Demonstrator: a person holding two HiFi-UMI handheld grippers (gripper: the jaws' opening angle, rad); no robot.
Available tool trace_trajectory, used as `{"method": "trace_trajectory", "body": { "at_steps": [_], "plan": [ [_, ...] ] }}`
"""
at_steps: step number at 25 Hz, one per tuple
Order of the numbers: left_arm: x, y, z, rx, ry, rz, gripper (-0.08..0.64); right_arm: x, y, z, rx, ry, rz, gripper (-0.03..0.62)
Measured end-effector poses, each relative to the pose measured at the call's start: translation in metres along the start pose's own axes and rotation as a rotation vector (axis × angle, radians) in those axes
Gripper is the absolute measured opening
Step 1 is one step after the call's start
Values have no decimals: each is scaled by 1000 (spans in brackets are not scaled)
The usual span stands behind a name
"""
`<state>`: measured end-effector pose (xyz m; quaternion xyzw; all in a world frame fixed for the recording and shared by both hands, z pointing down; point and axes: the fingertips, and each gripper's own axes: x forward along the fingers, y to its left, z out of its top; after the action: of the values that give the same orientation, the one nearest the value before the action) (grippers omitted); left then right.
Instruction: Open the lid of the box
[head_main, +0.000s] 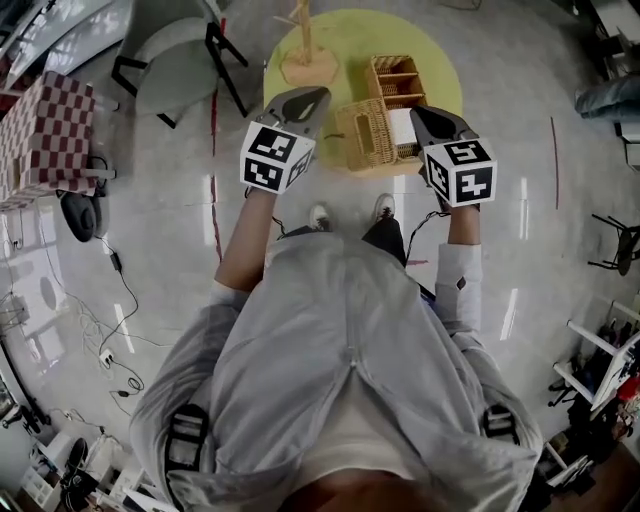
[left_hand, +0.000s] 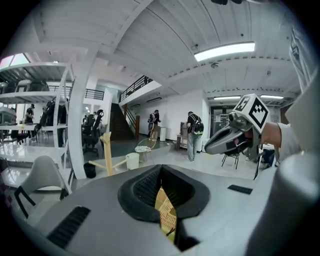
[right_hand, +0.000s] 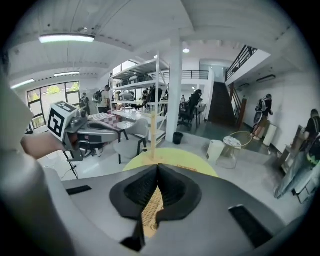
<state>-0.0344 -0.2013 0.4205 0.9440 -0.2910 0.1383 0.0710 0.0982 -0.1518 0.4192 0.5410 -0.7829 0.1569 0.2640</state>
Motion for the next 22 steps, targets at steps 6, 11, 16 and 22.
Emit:
{"method": "trace_trajectory", "body": {
  "at_steps": [6, 11, 16, 22],
  "plan": [
    [-5, -16, 52, 61, -87, -27, 29, -57, -28, 38, -23, -141, -149, 23],
    [-10, -30, 87, 161, -131, -48, 29, -90, -44, 59, -52, -232, -234, 23],
    [-20, -37, 116, 197, -178, -69, 29, -108, -44, 80, -84, -292, -259, 23],
    [-28, -38, 132, 244, -206, -57, 29, -114, -32, 95, -118, -323, -230, 23]
  ]
}}
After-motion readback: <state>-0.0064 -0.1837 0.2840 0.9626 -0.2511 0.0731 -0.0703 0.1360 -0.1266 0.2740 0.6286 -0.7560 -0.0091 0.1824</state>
